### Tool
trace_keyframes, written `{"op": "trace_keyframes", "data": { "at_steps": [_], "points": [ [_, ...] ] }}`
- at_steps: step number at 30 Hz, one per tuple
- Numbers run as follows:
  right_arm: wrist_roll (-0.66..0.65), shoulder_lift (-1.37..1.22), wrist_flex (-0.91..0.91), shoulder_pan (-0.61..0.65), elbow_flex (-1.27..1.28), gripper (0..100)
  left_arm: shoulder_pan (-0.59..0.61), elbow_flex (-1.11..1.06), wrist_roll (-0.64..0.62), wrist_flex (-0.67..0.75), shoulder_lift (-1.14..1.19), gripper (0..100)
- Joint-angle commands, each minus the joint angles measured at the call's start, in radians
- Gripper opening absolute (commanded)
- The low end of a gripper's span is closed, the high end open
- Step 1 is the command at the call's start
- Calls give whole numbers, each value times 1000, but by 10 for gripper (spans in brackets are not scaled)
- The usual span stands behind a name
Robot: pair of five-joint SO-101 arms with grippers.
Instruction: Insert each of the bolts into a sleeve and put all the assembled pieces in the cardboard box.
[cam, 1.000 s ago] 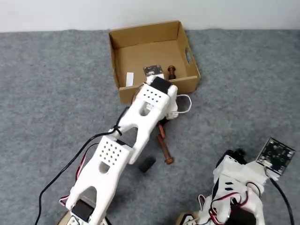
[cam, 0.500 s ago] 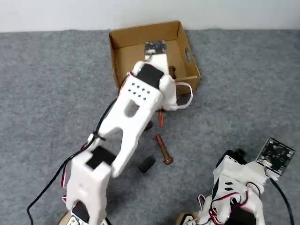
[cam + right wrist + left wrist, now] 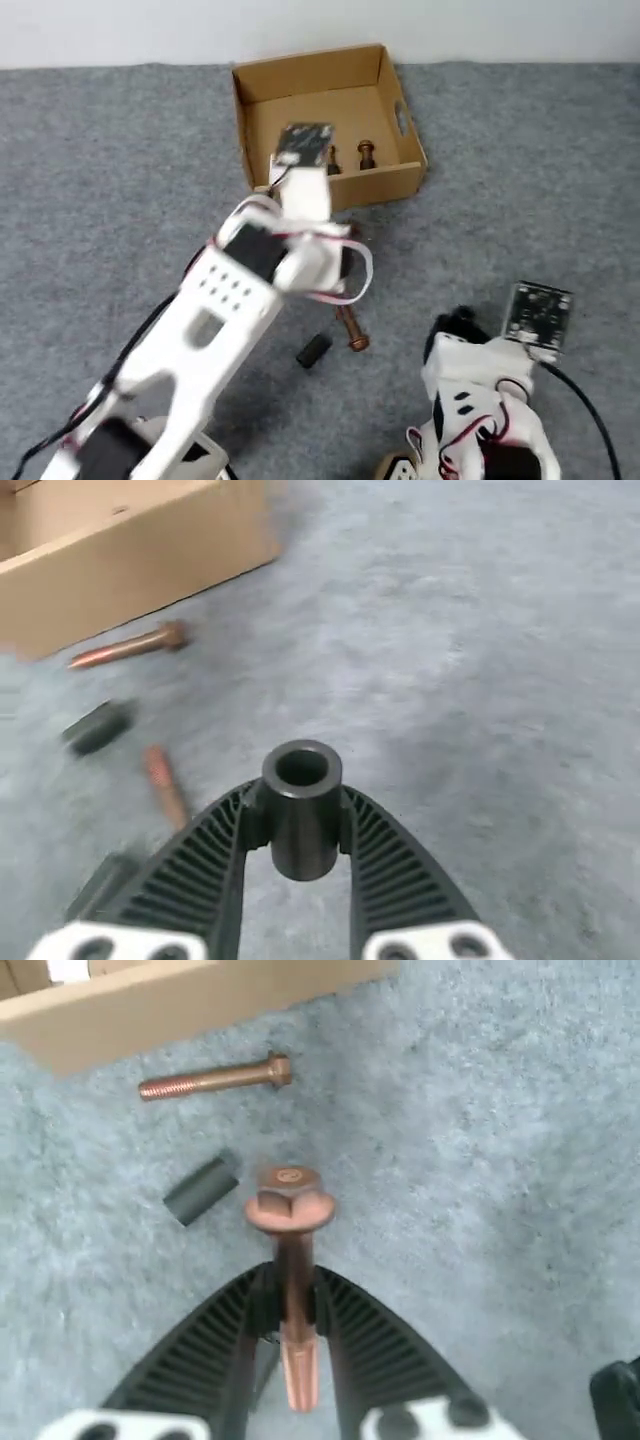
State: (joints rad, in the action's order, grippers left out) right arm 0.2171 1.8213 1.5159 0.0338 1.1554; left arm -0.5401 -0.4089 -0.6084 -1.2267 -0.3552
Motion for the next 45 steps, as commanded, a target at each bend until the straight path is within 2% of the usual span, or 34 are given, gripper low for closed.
{"op": "trace_keyframes", "data": {
  "at_steps": [1, 4, 9, 13, 17, 20, 30, 38, 45],
  "points": [
    [-9, -7, -1, 111, -68, 8, 26, -202, 60, 210, -230, 5],
    [-32, -7, -19, 191, -54, 8, 41, -311, 63, 290, -358, 5],
    [-117, -10, -56, 378, -25, 8, 43, -394, 63, 302, -509, 5],
    [-170, -15, -71, 449, -11, 8, 44, -418, 32, 307, -614, 5],
    [-272, -15, -120, 541, 29, 8, 38, -476, -14, 350, -724, 5],
    [-293, -16, -145, 601, 48, 8, 37, -539, -14, 397, -822, 5],
    [-318, -18, -145, 664, 52, 8, 32, -819, -14, 563, -1189, 5],
    [-318, -18, -145, 674, 52, 8, -103, -957, -9, 560, -1427, 5],
    [-318, -15, -145, 676, 51, 8, -192, -978, 44, 543, -1459, 5]
  ]
}}
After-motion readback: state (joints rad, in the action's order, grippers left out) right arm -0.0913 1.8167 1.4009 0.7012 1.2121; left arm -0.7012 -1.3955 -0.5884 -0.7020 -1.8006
